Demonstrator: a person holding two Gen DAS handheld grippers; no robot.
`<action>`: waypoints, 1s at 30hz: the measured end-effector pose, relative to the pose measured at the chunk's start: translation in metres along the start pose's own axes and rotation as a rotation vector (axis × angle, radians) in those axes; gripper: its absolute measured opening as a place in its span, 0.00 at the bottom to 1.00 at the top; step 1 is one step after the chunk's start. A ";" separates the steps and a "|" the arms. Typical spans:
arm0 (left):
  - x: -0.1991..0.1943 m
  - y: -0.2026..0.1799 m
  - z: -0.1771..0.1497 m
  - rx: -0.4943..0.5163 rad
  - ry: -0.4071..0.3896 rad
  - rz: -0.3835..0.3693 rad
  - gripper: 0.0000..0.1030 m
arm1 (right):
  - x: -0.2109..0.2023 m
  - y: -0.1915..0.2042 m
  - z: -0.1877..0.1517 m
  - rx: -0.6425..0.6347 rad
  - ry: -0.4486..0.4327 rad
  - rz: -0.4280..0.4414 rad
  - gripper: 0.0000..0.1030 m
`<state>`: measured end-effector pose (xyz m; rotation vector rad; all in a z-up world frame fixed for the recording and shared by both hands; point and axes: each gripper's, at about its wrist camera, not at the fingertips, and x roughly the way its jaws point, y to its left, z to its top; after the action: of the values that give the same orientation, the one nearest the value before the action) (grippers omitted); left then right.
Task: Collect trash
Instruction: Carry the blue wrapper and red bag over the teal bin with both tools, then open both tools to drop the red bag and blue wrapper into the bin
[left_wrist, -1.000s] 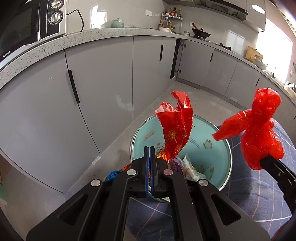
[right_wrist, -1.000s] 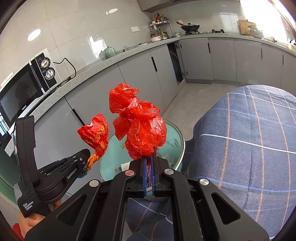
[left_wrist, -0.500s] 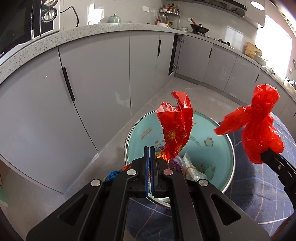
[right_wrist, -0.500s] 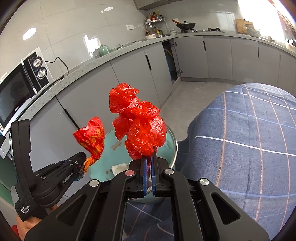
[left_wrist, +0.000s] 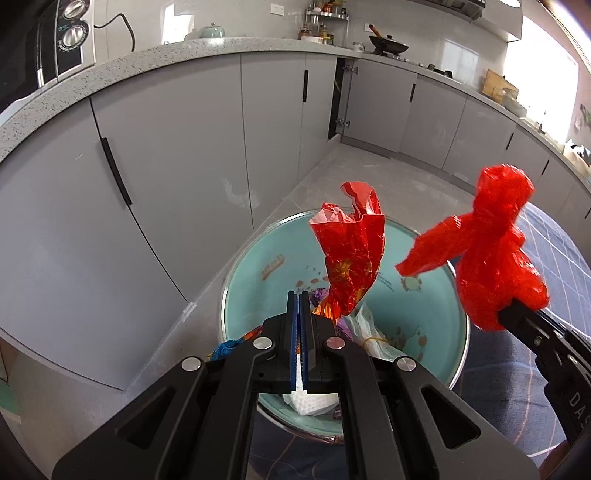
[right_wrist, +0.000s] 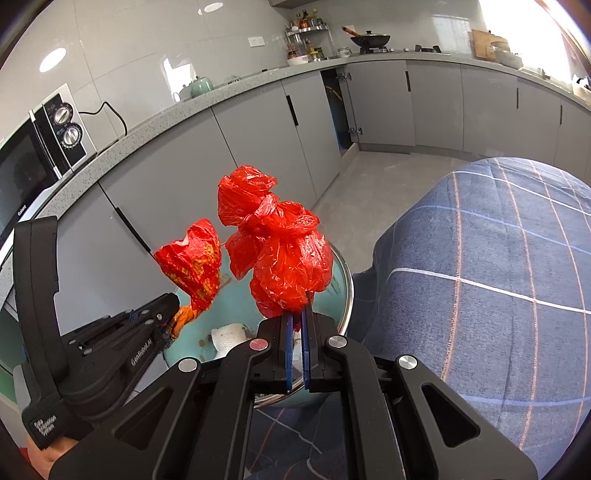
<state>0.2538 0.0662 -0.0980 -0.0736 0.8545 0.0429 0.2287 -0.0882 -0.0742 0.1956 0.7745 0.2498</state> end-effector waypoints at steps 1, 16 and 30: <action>0.002 -0.001 -0.001 0.000 0.007 -0.004 0.02 | 0.003 0.001 0.001 0.002 0.004 -0.001 0.05; 0.035 -0.002 0.008 -0.015 0.074 0.020 0.02 | 0.044 0.001 0.012 0.010 0.070 -0.033 0.05; 0.067 0.001 0.009 -0.071 0.173 0.027 0.02 | 0.084 0.005 0.010 -0.006 0.161 -0.030 0.05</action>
<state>0.3042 0.0686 -0.1432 -0.1336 1.0268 0.0928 0.2931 -0.0598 -0.1219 0.1591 0.9358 0.2418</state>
